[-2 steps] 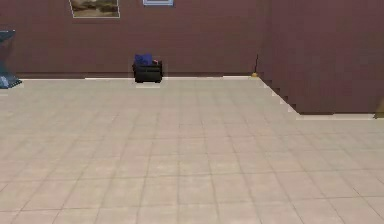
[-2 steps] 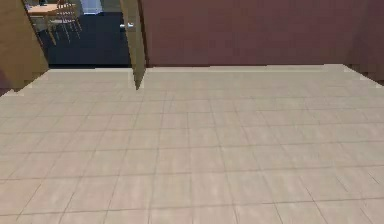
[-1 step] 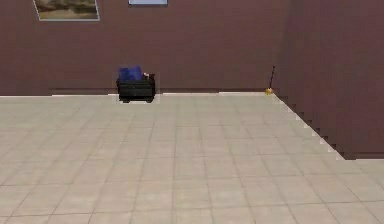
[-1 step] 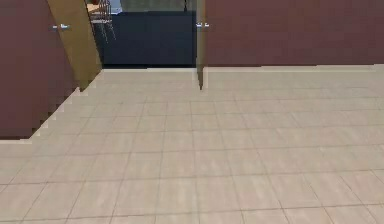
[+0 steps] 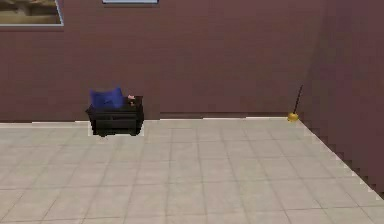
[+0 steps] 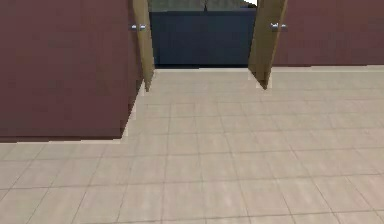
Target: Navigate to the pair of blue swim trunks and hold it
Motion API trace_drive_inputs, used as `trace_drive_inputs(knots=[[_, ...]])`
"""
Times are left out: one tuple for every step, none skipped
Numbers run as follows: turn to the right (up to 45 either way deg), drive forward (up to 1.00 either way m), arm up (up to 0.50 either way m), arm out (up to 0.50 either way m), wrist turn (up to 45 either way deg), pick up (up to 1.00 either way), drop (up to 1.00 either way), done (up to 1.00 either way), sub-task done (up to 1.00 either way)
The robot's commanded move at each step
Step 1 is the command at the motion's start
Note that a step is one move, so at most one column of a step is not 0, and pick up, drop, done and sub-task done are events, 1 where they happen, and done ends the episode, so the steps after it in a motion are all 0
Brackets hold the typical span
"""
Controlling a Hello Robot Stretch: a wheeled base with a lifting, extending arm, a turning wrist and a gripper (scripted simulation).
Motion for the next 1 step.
trace_drive_inputs(knots=[[0.0, 1.0, 0.0, 0.0, 0.0, 0.0, 0.0, 0.0, 0.0]])
